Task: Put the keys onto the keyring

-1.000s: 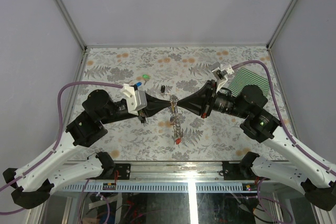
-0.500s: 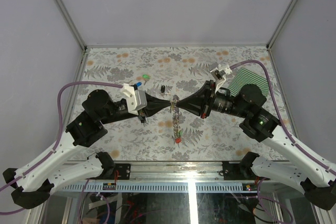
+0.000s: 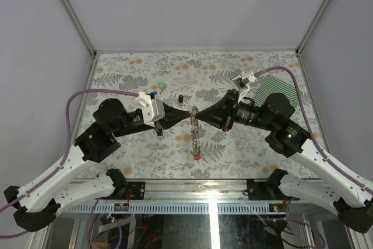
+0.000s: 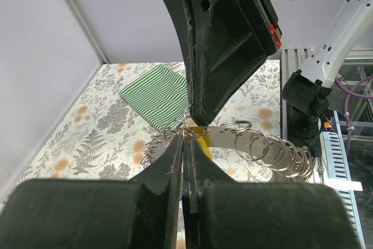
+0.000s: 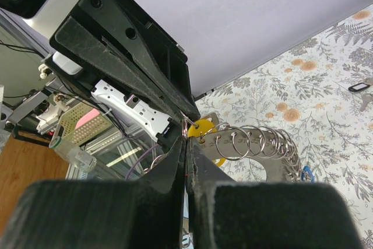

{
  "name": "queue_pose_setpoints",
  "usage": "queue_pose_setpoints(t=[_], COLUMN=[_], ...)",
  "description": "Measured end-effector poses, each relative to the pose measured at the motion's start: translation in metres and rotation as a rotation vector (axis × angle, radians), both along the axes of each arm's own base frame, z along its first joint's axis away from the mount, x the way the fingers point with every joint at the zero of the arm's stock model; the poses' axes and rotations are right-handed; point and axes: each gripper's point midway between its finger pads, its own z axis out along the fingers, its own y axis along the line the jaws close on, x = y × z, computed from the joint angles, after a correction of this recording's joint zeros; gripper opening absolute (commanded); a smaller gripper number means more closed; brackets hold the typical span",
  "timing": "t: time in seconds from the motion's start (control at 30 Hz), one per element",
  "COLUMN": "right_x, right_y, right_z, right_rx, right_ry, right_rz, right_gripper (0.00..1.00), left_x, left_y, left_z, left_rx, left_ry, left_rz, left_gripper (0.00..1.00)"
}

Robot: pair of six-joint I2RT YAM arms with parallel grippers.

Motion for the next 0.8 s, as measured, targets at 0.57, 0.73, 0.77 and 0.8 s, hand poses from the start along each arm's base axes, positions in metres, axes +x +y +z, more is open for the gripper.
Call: queue_pose_setpoints(t=[0.57, 0.73, 0.77, 0.8], right_x=[0.0065, 0.0091, 0.0091, 0.0091], right_y=[-0.0010, -0.0015, -0.0015, -0.0015], right_z=[-0.0012, -0.0002, 0.0000, 0.0005], right_rx=[-0.002, 0.005, 0.006, 0.008], right_ry=[0.012, 0.024, 0.027, 0.029], right_rz=[-0.038, -0.055, -0.055, -0.055], right_gripper=[0.00, 0.00, 0.00, 0.00], left_x=[-0.0020, -0.0019, -0.0019, -0.0019], left_y=[-0.0005, -0.0005, -0.0005, -0.0005], left_z=[-0.0002, -0.0002, -0.0002, -0.0002], left_rx=[0.001, 0.001, 0.001, 0.001], left_ry=[0.000, 0.000, 0.000, 0.000], left_rz=[-0.012, -0.011, -0.011, -0.011], left_gripper=[0.00, 0.00, 0.00, 0.00])
